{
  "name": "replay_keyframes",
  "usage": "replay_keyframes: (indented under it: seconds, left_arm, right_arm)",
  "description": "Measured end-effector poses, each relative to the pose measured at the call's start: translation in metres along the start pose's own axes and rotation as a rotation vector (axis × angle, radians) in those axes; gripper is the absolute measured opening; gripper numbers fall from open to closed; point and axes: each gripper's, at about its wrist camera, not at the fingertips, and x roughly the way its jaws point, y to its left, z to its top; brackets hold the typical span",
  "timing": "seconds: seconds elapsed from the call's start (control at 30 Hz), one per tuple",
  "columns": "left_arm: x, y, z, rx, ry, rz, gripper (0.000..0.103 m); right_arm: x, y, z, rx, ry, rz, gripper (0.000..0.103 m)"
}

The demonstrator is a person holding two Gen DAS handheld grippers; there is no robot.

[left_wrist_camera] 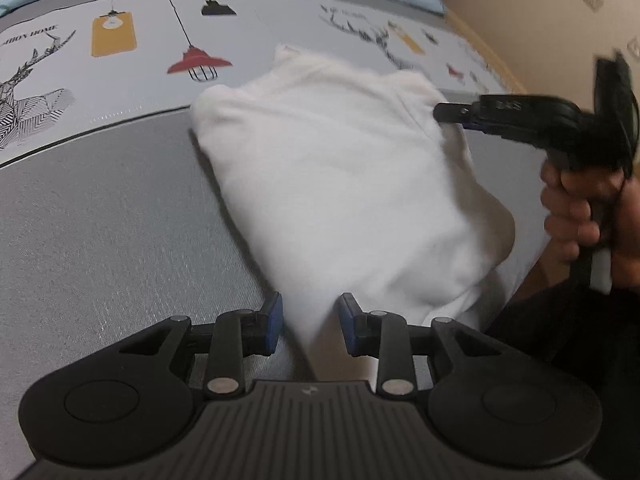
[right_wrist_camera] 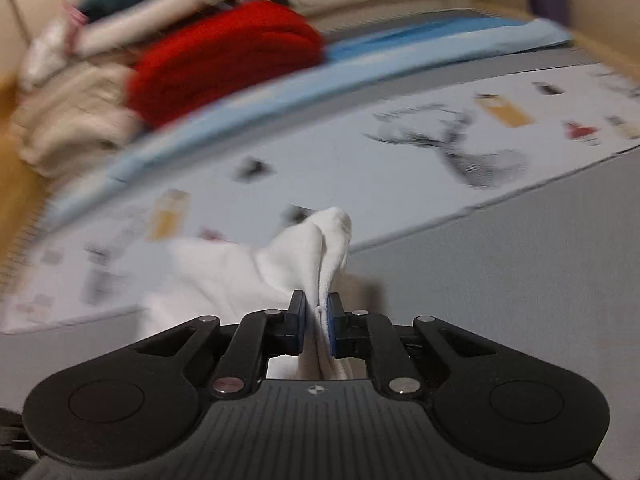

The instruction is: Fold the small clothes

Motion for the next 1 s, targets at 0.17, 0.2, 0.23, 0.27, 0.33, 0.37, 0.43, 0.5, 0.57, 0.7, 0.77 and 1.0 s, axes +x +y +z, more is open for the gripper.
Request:
replay_keyframes:
  seconds: [0.17,0.2,0.23,0.27,0.33,0.37,0.43,0.5,0.57,0.7,0.77,1.0]
  left_arm:
    - [0.000,0.003,0.000,-0.024,-0.015,-0.001,0.034]
    - [-0.001,0.004,0.001,-0.035,-0.021,-0.003,0.034]
    - [-0.001,0.005,0.002,-0.042,-0.024,-0.004,0.034]
    - [-0.001,0.006,0.002,-0.047,-0.025,-0.005,0.035]
    - [0.001,0.005,0.003,-0.041,-0.021,0.003,0.043]
    - [0.002,0.003,0.003,-0.034,-0.019,0.010,0.046]
    - [0.002,-0.003,0.003,-0.017,-0.020,0.017,0.051]
    - [0.002,-0.009,0.001,0.008,-0.019,0.010,0.052]
    - [0.005,-0.017,-0.002,0.041,-0.005,0.009,0.056]
    - [0.021,-0.028,-0.011,0.105,0.059,0.073,0.057]
    - [0.025,-0.031,-0.013,0.114,0.062,0.088,0.057]
    - [0.018,-0.023,-0.015,0.086,0.035,0.072,0.057]
  right_arm:
    - [0.010,-0.008,-0.001,-0.014,0.069,-0.012,0.017]
    - [0.007,-0.012,-0.002,0.002,0.070,0.010,0.022]
    - [0.004,-0.018,-0.002,0.026,0.088,0.045,0.026]
    - [0.005,-0.023,-0.004,0.041,0.118,0.075,0.032]
    - [0.007,-0.030,-0.012,0.032,0.196,0.109,0.032]
    - [0.006,-0.034,-0.015,0.005,0.235,0.122,0.033]
    - [0.000,-0.038,-0.025,-0.042,0.286,0.150,0.040]
    - [-0.008,-0.042,-0.034,-0.089,0.324,0.165,0.047]
    - [-0.014,-0.047,-0.043,-0.124,0.362,0.183,0.047]
    - [-0.022,-0.044,-0.056,-0.194,0.400,0.217,0.031]
    - [-0.030,-0.045,-0.058,-0.213,0.395,0.253,0.004]
    - [-0.085,-0.065,-0.040,-0.066,0.238,0.524,0.003]
